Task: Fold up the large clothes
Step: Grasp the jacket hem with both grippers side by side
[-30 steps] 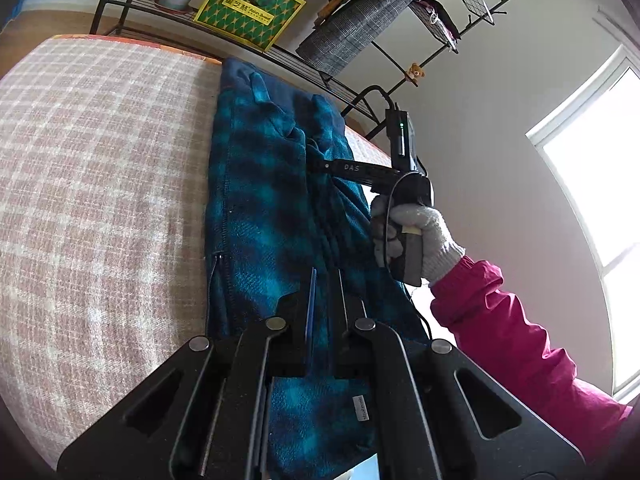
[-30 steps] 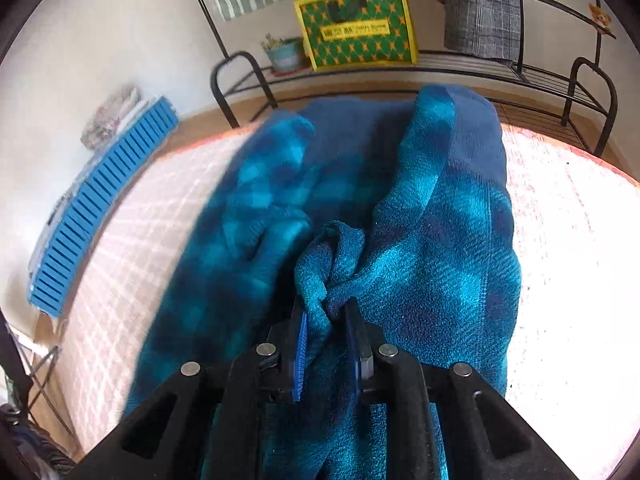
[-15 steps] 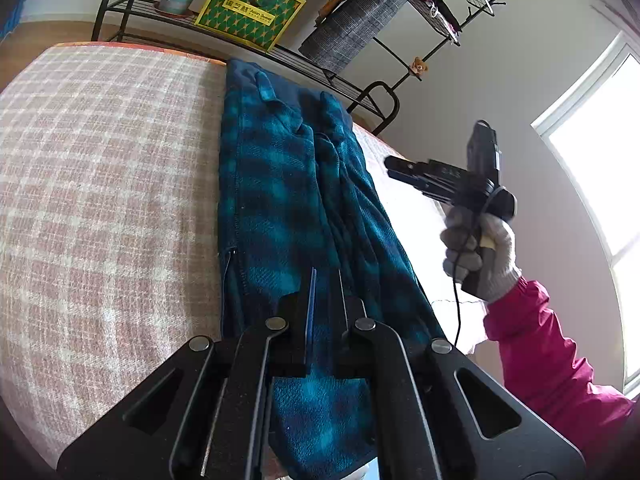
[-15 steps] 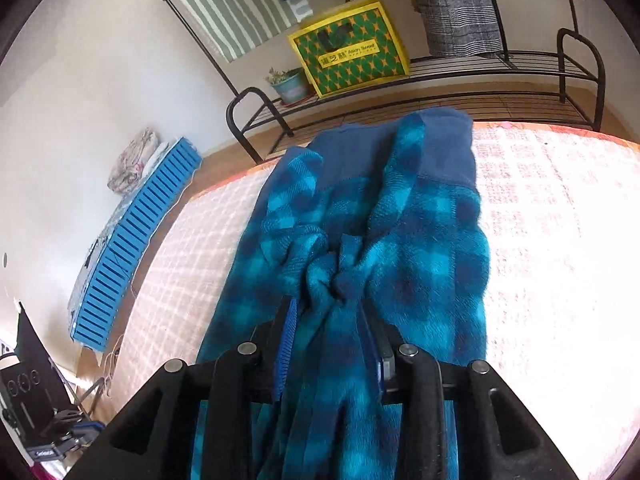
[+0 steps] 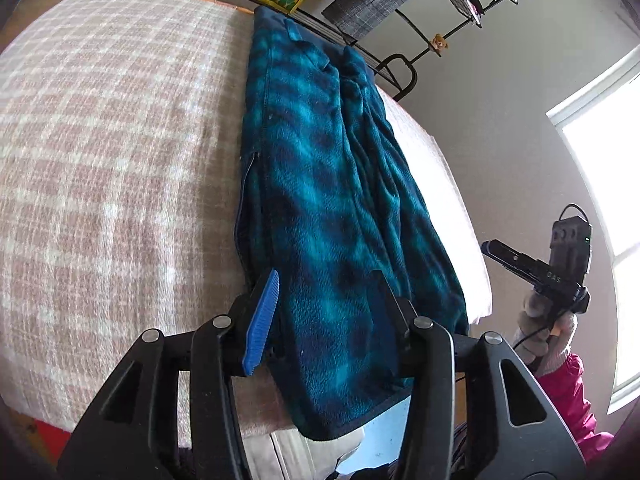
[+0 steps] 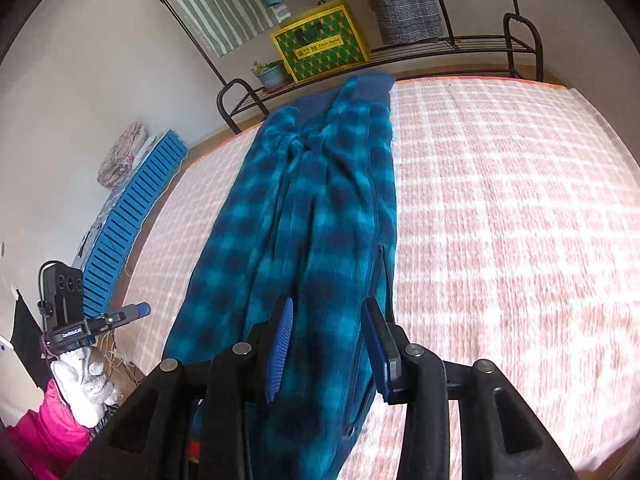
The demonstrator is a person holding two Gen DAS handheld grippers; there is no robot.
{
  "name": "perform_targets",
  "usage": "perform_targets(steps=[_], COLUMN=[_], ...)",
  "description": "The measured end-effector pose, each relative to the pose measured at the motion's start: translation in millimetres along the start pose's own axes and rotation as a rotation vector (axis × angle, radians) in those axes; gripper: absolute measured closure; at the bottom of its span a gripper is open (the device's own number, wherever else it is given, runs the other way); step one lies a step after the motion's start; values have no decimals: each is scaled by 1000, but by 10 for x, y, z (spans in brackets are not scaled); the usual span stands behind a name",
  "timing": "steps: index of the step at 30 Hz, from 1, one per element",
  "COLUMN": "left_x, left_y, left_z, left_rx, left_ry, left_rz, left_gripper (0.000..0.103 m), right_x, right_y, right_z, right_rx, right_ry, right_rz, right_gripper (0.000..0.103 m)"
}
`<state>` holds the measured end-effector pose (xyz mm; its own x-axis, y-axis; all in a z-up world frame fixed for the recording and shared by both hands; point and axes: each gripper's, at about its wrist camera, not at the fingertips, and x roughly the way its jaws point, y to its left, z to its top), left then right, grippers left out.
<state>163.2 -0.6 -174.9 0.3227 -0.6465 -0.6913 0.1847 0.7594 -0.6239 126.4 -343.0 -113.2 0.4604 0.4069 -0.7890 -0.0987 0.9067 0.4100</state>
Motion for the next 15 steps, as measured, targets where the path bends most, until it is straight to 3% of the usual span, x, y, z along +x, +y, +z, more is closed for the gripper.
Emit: perform_targets(steps=[5, 7, 9, 12, 14, 15], left_x=[110, 136, 145, 156, 173, 184], left_y=[189, 209, 182, 157, 169, 175], left_z=[-287, -359, -407, -447, -457, -465], left_rx=[-121, -144, -133, -121, -127, -128], left_ry=[44, 53, 52, 47, 48, 53], left_rz=[-27, -31, -25, -14, -15, -15], left_gripper=[57, 56, 56, 56, 56, 57], right_x=[-75, 23, 151, 394, 506, 536], right_y=[446, 651, 832, 937, 922, 896], right_z=[-499, -693, -873, -986, -1030, -1041], right_rx=[-122, -194, -279, -350, -371, -372], right_ry=[35, 72, 104, 150, 167, 177], right_rz=[55, 63, 37, -68, -96, -112], right_gripper=[65, 55, 53, 53, 73, 90])
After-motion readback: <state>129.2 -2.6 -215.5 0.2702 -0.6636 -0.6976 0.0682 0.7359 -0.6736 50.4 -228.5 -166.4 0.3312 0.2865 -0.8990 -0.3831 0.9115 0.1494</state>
